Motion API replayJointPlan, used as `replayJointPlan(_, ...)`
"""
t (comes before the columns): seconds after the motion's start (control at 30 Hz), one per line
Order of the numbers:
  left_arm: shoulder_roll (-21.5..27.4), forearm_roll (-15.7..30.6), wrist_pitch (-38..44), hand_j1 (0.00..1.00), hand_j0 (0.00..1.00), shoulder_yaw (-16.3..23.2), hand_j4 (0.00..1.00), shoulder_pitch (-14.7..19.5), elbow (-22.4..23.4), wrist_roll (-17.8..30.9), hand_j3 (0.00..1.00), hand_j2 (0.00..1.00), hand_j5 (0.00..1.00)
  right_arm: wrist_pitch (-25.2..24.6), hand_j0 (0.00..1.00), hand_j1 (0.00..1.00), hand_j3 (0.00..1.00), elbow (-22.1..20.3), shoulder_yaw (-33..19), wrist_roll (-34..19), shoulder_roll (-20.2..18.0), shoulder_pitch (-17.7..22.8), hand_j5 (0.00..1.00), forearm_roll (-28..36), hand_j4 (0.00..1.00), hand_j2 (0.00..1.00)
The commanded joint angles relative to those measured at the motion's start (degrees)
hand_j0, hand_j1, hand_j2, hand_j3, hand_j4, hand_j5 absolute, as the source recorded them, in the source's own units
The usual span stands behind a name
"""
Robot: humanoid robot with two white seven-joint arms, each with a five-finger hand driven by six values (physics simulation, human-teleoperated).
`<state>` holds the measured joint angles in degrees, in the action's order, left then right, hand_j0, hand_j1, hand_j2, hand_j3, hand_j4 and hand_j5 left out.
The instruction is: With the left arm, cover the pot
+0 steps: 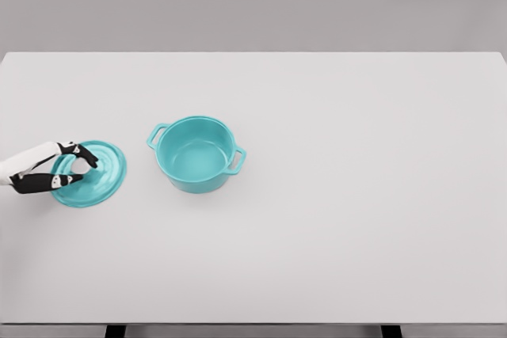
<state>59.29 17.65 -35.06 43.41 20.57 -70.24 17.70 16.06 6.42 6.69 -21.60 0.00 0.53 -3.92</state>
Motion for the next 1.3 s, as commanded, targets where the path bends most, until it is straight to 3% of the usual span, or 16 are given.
replayJointPlan(0.0,0.21,0.55,0.06,0.51,0.51,-0.08,0.51,-0.09,-1.30,0.06,0.51,0.51,0.51,0.03,1.00,1.00,1.00,0.00,-0.01,-0.02,0.00,0.00,1.00,-0.04,1.00,1.00)
replayJointPlan(0.47,3.46,3.98,0.06,0.51,0.51,-0.69,0.51,0.09,-7.36,-0.12,0.51,0.51,0.51,0.03,1.00,1.00,1.00,0.00,-0.01,-0.02,0.00,0.00,1.00,-0.04,1.00,1.00)
replayJointPlan(0.87,3.81,3.62,0.06,0.51,0.51,-1.13,0.51,0.70,-8.86,0.15,0.51,0.51,0.51,0.03,1.00,1.00,1.00,0.00,-0.01,-0.02,0.00,0.00,1.00,-0.04,1.00,1.00)
replayJointPlan(1.27,6.53,3.71,0.06,0.50,0.50,-1.22,0.50,2.11,-14.31,-0.38,0.50,0.50,0.50,0.03,1.00,1.00,1.00,0.00,-0.01,-0.02,0.00,0.00,1.00,-0.04,1.00,1.00)
